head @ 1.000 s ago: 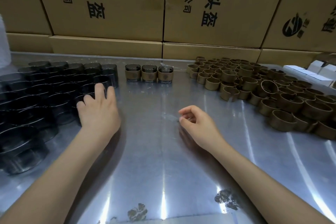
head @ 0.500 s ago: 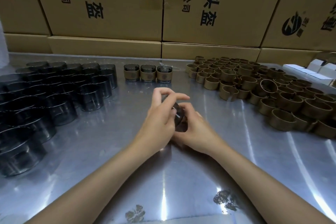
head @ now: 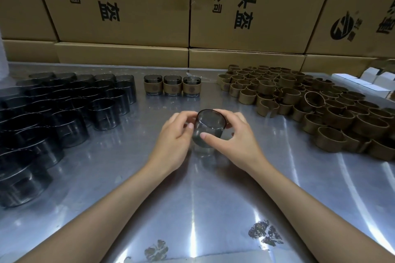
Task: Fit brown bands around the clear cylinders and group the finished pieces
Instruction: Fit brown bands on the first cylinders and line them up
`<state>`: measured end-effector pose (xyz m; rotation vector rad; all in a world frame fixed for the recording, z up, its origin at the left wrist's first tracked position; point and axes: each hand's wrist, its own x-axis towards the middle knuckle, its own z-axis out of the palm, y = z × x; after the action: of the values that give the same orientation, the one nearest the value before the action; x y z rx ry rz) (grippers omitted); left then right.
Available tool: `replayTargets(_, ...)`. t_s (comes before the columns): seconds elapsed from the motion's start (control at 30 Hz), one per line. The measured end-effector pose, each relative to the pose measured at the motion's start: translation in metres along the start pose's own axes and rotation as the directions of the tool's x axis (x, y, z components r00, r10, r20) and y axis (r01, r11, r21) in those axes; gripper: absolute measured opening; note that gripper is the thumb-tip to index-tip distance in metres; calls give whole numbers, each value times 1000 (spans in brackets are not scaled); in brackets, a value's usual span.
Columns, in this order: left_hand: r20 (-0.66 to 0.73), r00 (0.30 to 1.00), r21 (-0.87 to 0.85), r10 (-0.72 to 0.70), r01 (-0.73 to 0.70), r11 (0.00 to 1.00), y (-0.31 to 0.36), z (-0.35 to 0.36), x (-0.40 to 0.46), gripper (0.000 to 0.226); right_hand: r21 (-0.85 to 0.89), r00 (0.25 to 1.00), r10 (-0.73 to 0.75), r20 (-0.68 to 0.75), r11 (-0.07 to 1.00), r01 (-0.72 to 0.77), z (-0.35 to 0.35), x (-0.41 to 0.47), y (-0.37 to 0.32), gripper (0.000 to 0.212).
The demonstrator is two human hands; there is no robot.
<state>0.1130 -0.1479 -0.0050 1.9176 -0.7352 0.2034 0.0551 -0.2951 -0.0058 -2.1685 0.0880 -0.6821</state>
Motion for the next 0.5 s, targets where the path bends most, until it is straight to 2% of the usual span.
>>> replayTargets(0.07, 36, 999, 79, -10, 7, 997, -4, 1, 0, 30, -27, 999, 38, 20, 999, -38, 0, 1, 0, 52)
replayTargets(0.23, 88, 996, 117, -30, 19, 993, -7, 1, -1, 33, -62, 994, 77, 79, 995, -72, 1, 1, 3, 47)
replayTargets(0.33, 77, 996, 114, -40, 31, 993, -9, -1, 0, 36, -75, 986, 108, 129, 992, -99, -4, 3, 5, 60)
replayTargets(0.37, 66, 997, 113, -44, 36, 993, -11, -2, 1, 36, -31, 988, 124, 96, 992, -121, -7, 5, 6, 64)
replayTargets(0.43, 46, 997, 128, -55, 49, 991, -14, -4, 2, 36, 59, 987, 148, -70, 988, -144, -16, 13, 12, 58)
replayTargets(0.5, 31, 996, 127, -81, 77, 989, -18, -6, 5, 35, -30, 962, 154, -225, 986, -165, -27, 22, 25, 41)
